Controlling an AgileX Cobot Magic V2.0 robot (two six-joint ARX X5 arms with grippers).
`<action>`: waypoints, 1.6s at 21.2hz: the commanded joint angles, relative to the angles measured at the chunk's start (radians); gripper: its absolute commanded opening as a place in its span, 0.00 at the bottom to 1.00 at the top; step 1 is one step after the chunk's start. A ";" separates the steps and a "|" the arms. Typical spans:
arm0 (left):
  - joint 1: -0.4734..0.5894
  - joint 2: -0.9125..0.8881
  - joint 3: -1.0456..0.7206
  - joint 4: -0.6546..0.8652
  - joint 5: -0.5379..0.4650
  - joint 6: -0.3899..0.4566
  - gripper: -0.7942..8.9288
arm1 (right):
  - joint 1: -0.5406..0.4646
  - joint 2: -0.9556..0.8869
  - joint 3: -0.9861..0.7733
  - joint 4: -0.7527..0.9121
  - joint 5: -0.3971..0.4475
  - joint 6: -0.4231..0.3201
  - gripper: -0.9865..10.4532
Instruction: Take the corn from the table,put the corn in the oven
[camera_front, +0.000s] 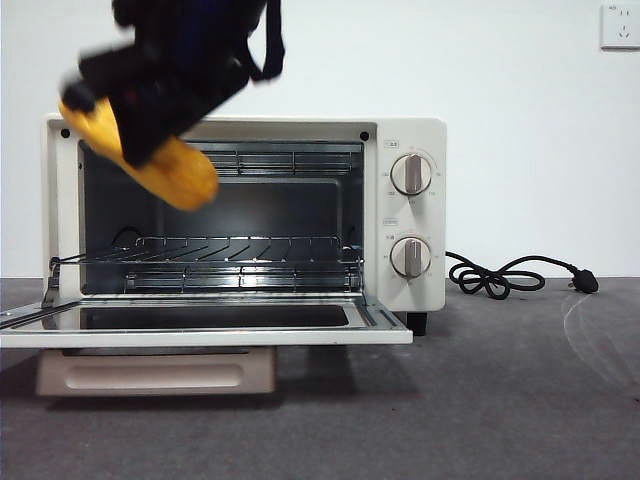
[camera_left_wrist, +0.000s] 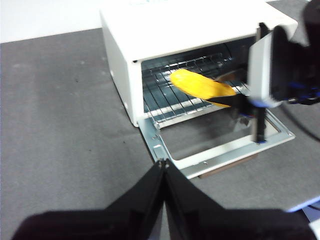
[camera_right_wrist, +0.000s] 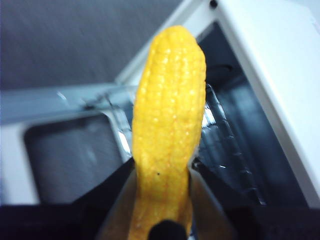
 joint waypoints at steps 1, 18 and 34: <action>-0.004 -0.010 -0.020 0.006 0.011 -0.013 0.08 | -0.012 0.045 0.003 0.039 0.066 -0.120 0.08; -0.004 -0.010 -0.110 0.007 0.010 -0.017 0.08 | -0.152 0.132 0.003 0.139 0.102 -0.211 0.09; -0.004 -0.010 -0.110 0.008 0.010 -0.020 0.08 | -0.125 0.130 0.003 0.111 0.116 -0.069 0.44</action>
